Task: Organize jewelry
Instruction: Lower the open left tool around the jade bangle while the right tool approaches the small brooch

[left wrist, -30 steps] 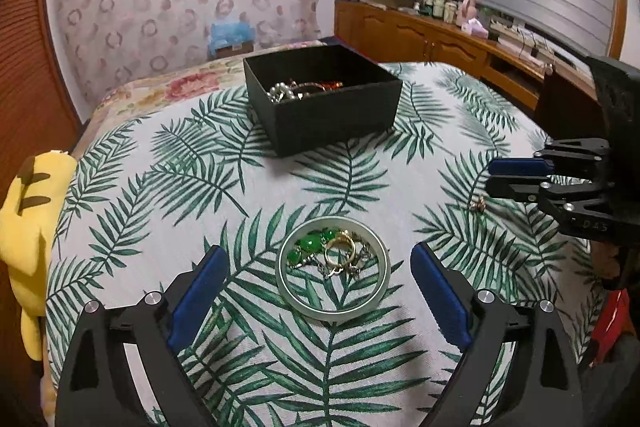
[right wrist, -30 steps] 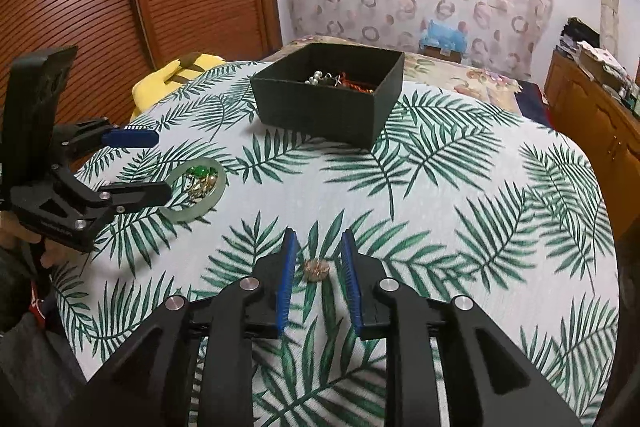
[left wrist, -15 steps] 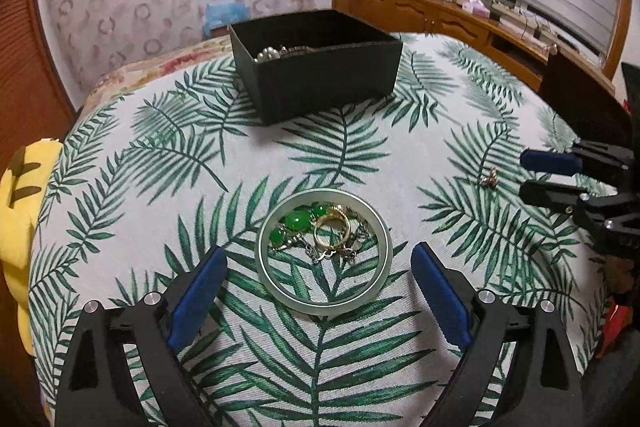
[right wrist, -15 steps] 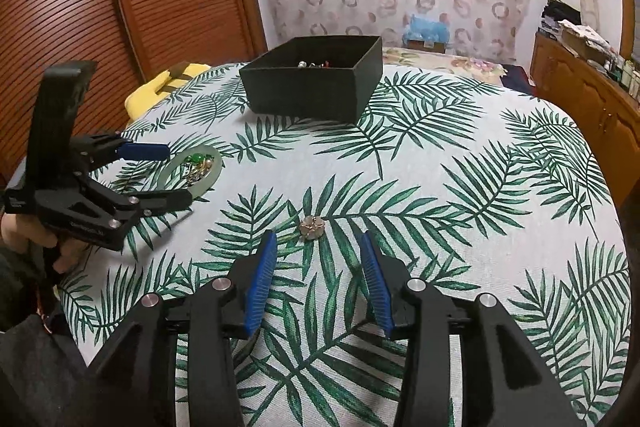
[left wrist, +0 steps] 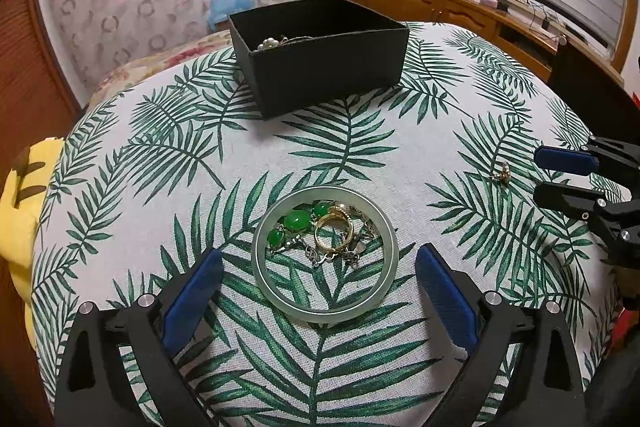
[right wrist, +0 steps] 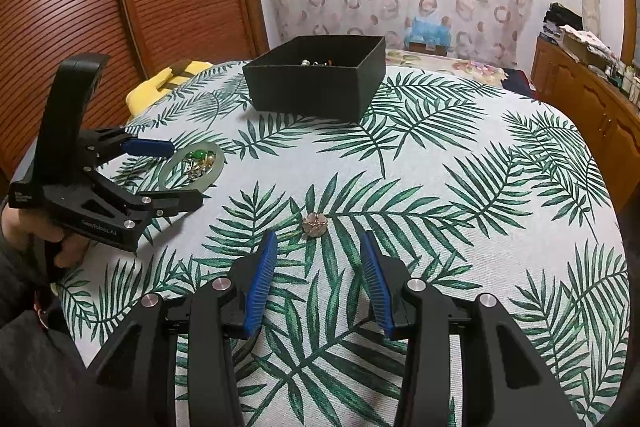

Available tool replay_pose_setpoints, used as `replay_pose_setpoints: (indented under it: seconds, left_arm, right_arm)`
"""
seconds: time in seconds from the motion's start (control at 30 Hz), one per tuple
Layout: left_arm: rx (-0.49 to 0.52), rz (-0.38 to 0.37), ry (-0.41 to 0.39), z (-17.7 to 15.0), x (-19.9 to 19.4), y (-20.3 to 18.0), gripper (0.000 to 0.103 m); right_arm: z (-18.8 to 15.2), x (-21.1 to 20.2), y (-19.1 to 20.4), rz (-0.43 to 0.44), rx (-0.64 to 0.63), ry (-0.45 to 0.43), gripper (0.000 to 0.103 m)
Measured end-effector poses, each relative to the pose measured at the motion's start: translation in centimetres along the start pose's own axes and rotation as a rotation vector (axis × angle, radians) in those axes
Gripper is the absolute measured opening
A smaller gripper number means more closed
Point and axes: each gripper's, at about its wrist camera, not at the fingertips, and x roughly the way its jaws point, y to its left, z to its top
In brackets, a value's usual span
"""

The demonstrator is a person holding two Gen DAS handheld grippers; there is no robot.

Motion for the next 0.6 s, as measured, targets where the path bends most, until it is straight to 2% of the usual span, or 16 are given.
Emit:
replay_pose_setpoints:
  seconds: [0.03, 0.1, 0.13, 0.3, 0.6]
  left_arm:
    - [0.002, -0.005, -0.006, 0.0, -0.1, 0.0, 0.09]
    - [0.001, -0.007, -0.021, -0.1, -0.4, -0.1, 0.073]
    - [0.007, -0.01, -0.029, -0.2, -0.5, -0.2, 0.069]
    - [0.008, -0.019, -0.044, -0.5, -1.1, -0.6, 0.069]
    - [-0.036, -0.045, -0.143, -0.7, -4.2, -0.2, 0.069]
  right_arm:
    - [0.0, 0.1, 0.0, -0.002, -0.001, 0.002, 0.046]
    - [0.0, 0.1, 0.1, -0.004, -0.004, 0.005, 0.046]
    - [0.0, 0.2, 0.2, -0.004, -0.005, 0.008, 0.046]
    - [0.0, 0.5, 0.7, -0.022, -0.023, 0.022, 0.046]
    - [0.8, 1.2, 1.0, -0.046, -0.059, 0.073, 0.046]
